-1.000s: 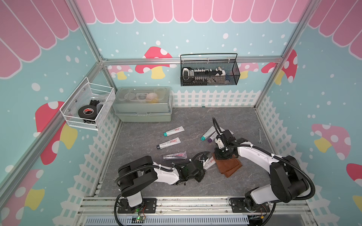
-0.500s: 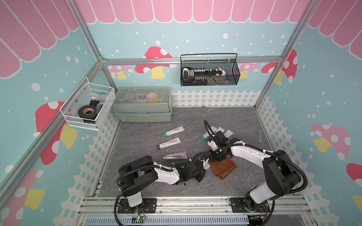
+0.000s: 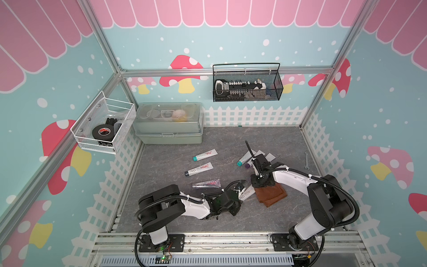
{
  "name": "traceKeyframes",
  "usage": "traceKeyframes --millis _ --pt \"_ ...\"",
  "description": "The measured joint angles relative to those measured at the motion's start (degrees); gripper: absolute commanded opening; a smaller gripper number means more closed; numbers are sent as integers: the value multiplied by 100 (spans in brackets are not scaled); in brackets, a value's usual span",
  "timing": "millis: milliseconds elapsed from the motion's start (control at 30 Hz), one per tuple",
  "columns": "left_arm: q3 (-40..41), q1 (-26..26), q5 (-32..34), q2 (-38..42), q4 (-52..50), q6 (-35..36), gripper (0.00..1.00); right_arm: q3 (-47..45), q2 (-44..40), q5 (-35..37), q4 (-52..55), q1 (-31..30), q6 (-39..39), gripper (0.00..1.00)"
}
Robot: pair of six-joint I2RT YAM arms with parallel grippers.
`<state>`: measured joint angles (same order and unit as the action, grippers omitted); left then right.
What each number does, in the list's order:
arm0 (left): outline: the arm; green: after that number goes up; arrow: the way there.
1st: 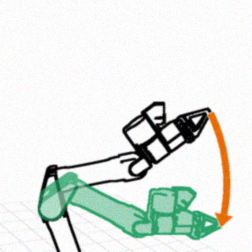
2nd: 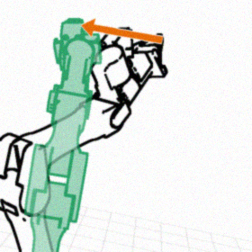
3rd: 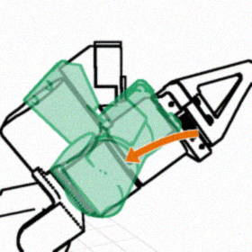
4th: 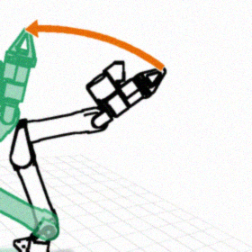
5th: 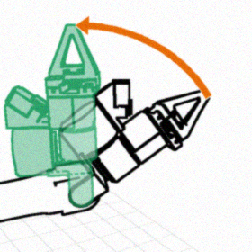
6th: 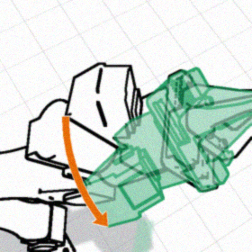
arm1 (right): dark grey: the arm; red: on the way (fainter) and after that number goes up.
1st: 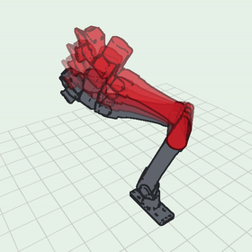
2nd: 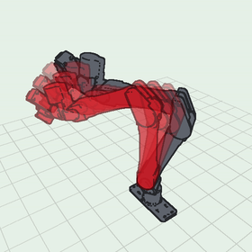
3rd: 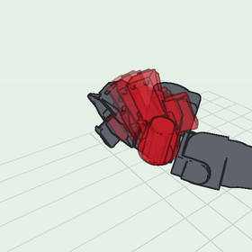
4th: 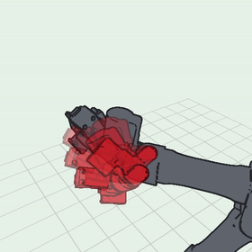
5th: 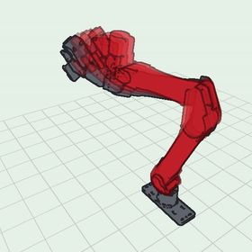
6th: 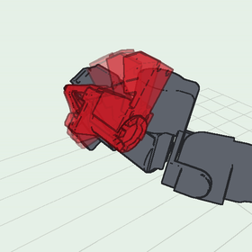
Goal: Wipe the surface of the toothpaste tube
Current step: Wipe the dirt from the toothpaste tube.
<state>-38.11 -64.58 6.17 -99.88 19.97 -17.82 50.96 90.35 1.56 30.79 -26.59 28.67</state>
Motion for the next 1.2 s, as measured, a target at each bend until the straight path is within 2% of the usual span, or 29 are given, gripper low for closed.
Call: traceKeyframes --millis 267,467,633,867,1033,1200 --pt "-4 0 -9 -9 2 0 18 -205 -866 -1147 286 -15 -37 15" --pt "-22 4 -11 -20 -11 0 18 -269 -632 -1620 245 -382 -61 15" --pt "-39 7 2 -22 -44 0 18 -55 -273 -1349 345 -490 -96 14" --pt "-39 22 7 -15 -42 0 18 264 59 -354 511 -595 -70 14" --pt "-15 33 7 -2 -7 2 18 319 195 190 472 -546 -55 14" --pt "-13 33 4 -2 -9 0 18 293 199 398 457 -352 -57 14"
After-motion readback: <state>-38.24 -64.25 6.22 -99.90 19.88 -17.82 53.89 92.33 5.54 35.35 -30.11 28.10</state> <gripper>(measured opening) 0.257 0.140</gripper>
